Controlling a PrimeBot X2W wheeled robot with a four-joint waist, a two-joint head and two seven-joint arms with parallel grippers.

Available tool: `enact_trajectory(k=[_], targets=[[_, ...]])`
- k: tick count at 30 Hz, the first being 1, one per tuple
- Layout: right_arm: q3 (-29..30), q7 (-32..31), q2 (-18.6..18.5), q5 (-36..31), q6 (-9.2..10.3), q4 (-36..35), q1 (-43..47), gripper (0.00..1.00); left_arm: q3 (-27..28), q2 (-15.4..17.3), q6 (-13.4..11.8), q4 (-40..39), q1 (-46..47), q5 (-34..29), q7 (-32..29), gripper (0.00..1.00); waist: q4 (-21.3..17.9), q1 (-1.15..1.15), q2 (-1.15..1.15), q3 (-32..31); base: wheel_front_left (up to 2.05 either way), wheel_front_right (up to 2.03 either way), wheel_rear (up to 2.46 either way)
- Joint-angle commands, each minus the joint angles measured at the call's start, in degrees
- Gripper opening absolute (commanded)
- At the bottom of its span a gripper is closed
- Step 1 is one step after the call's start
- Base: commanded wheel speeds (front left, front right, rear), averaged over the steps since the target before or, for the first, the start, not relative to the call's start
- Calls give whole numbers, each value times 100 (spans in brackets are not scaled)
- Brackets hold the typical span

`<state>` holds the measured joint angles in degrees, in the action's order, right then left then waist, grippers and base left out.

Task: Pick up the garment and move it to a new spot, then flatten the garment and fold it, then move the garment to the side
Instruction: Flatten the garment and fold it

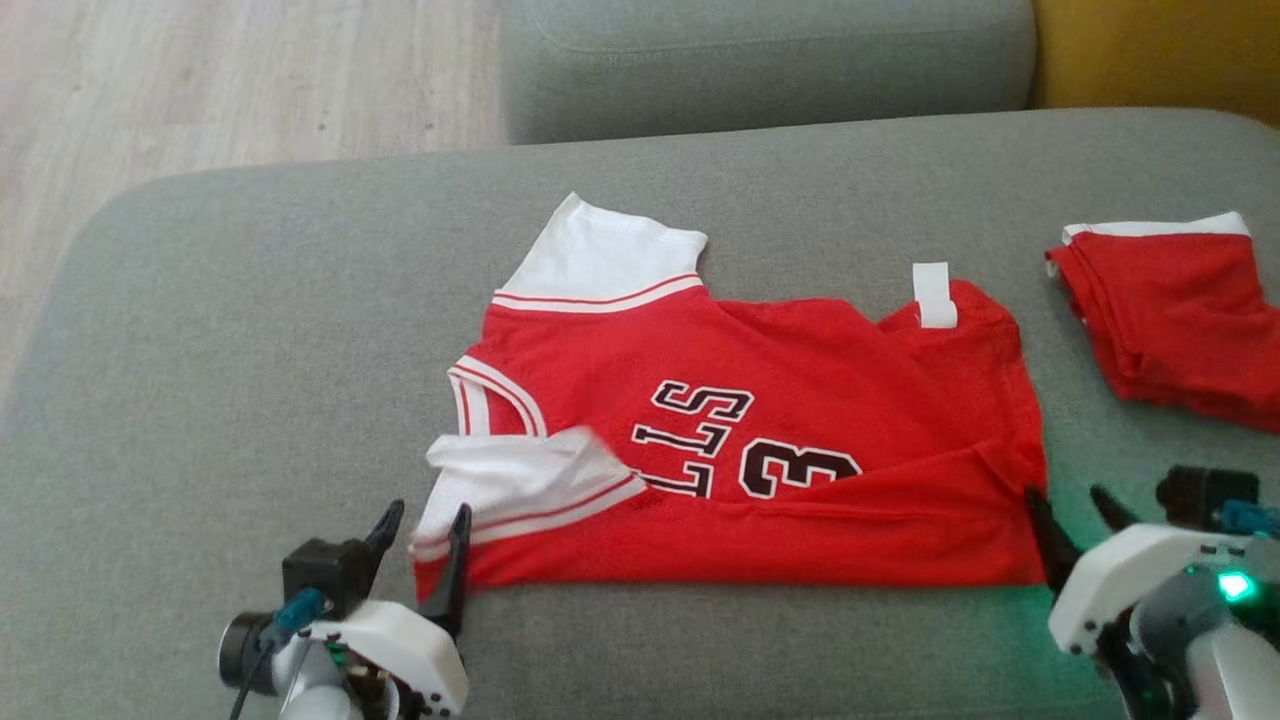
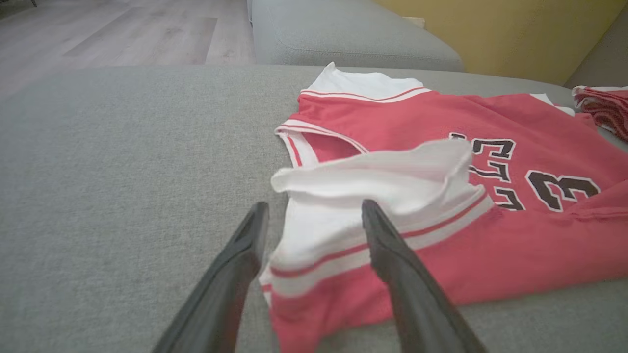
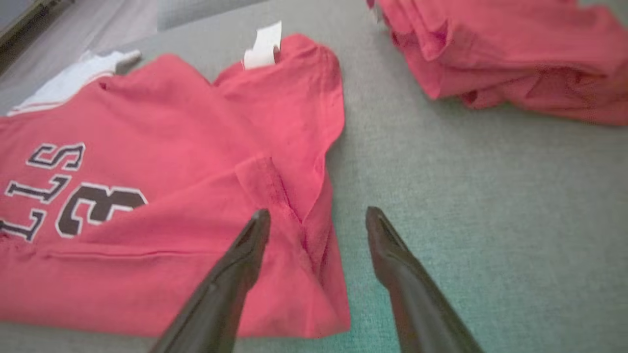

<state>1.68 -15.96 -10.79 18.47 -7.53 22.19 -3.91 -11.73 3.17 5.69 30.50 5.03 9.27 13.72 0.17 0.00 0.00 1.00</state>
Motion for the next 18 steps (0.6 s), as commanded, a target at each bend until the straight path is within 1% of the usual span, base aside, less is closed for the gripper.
enact_trajectory(k=[1, 4, 6, 11, 15, 18], targets=[[-43, 121, 10, -138, 4, -341, -173, 100, 210, 36, -35, -174, 324, 38, 66, 100, -30, 0, 0, 37, 0, 0, 0], [116, 365, 288, -437, 4, -748, -145, 100, 286, 34, -96, -271, 436, 80, 100, 100, -76, 0, 0, 100, 0, 0, 0], [96, 524, 411, -561, 4, -965, -145, 100, 367, 34, -111, -427, 521, 125, 117, 100, -117, 0, 0, 166, 0, 0, 0], [-2, 766, 543, -719, 4, -1233, -313, 100, 546, 112, -28, -1141, 874, 146, 126, 100, -256, 0, 0, 441, 0, 0, 0], [-195, 825, 533, -804, 4, -1318, -657, 100, 452, 383, 68, -1178, 1491, 42, 124, 100, -433, 0, 0, 750, 0, 0, 0], [-386, 805, 472, -827, 4, -1354, -997, 100, 228, 683, 140, -966, 2246, 25, -124, 100, -603, 0, 0, 1044, 0, 0, 0]])
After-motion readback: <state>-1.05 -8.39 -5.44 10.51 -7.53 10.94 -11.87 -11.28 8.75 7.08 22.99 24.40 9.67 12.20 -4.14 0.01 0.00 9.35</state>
